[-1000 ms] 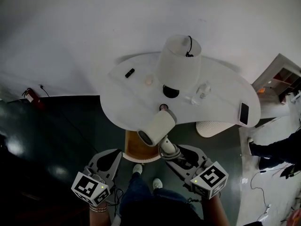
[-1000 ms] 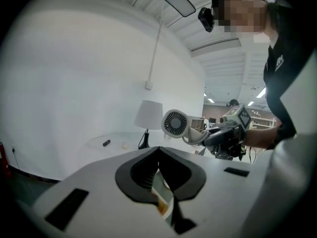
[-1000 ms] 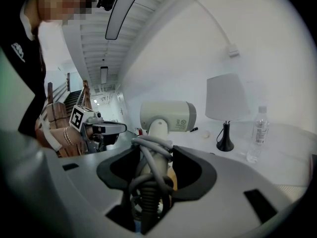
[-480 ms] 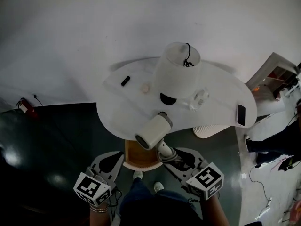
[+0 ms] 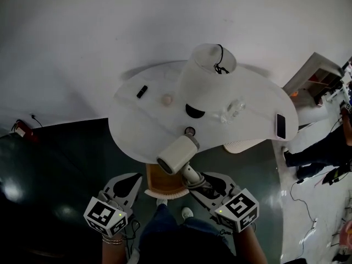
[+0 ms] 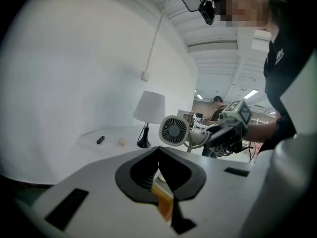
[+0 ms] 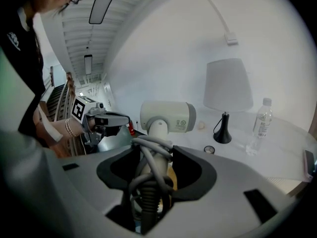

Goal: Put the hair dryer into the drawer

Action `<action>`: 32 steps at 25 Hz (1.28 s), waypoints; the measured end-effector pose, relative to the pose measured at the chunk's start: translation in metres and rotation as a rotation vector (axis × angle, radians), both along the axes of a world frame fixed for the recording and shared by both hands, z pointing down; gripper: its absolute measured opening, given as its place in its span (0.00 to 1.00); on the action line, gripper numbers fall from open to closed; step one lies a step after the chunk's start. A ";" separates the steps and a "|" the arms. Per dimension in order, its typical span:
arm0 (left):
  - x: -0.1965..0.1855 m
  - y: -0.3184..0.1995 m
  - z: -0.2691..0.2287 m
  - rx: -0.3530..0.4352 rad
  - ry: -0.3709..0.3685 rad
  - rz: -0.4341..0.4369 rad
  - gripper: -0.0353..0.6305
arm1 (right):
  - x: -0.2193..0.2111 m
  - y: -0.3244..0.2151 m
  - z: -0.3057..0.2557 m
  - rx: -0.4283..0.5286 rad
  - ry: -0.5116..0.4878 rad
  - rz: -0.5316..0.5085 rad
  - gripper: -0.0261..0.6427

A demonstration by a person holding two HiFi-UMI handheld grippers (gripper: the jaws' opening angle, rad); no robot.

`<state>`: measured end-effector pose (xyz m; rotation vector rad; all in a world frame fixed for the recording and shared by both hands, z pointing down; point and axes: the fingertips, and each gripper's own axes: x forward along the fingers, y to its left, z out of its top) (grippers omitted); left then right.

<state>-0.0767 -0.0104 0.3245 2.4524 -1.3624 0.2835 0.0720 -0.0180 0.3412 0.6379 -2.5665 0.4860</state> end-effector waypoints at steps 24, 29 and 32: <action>-0.024 0.000 0.057 -0.082 0.029 0.103 0.08 | -0.038 0.038 0.058 -0.126 0.187 -0.021 0.36; -0.027 0.001 0.071 -0.105 0.040 0.120 0.08 | -0.043 0.046 0.073 -0.161 0.224 -0.025 0.36; -0.027 -0.001 0.080 -0.124 0.041 0.134 0.08 | -0.045 0.048 0.083 -0.171 0.258 -0.032 0.36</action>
